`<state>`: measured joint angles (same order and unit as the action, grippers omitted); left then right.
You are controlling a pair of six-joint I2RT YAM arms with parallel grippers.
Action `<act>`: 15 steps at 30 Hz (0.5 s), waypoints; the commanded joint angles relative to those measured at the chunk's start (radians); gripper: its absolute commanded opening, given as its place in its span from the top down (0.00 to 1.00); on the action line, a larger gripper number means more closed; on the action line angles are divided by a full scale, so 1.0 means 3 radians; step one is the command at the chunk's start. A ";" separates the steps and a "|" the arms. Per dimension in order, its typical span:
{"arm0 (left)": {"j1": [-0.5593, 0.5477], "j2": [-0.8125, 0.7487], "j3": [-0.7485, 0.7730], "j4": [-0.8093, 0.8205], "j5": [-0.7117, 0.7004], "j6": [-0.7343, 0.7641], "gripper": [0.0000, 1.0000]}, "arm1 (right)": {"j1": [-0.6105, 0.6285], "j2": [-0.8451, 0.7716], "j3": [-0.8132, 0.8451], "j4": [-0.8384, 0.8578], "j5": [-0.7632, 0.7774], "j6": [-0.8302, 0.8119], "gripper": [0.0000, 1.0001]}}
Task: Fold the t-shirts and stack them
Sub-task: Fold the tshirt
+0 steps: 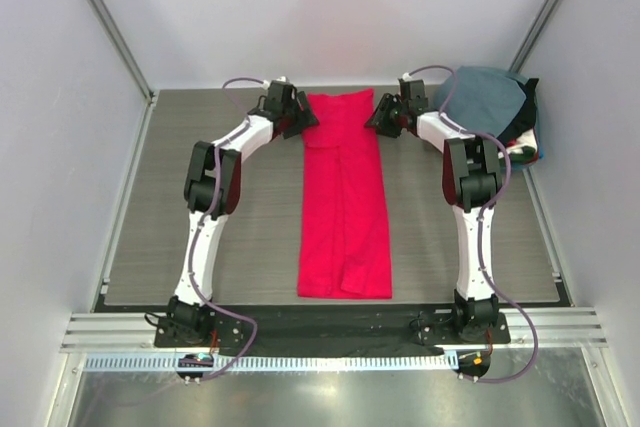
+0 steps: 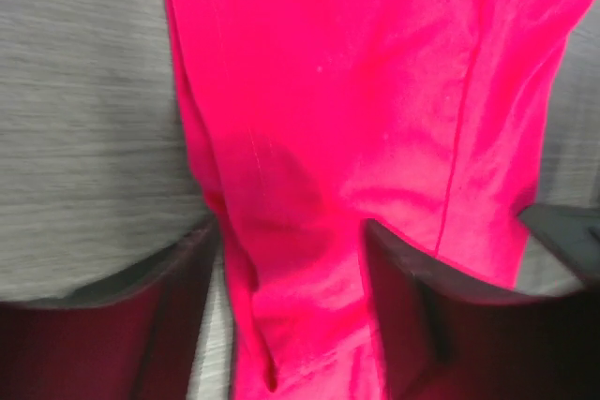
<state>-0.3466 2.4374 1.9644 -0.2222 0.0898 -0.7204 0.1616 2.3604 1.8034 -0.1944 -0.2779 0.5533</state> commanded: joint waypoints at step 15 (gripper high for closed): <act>0.0081 -0.2273 -0.2528 0.0454 -0.0370 -0.0042 0.00 | 0.0300 -0.2211 -0.2256 0.0029 0.0742 0.0099 0.20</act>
<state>-0.3199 1.9099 1.2987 -0.1410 0.0349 -0.6884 0.2104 1.8843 1.2541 -0.1944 -0.1467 0.5774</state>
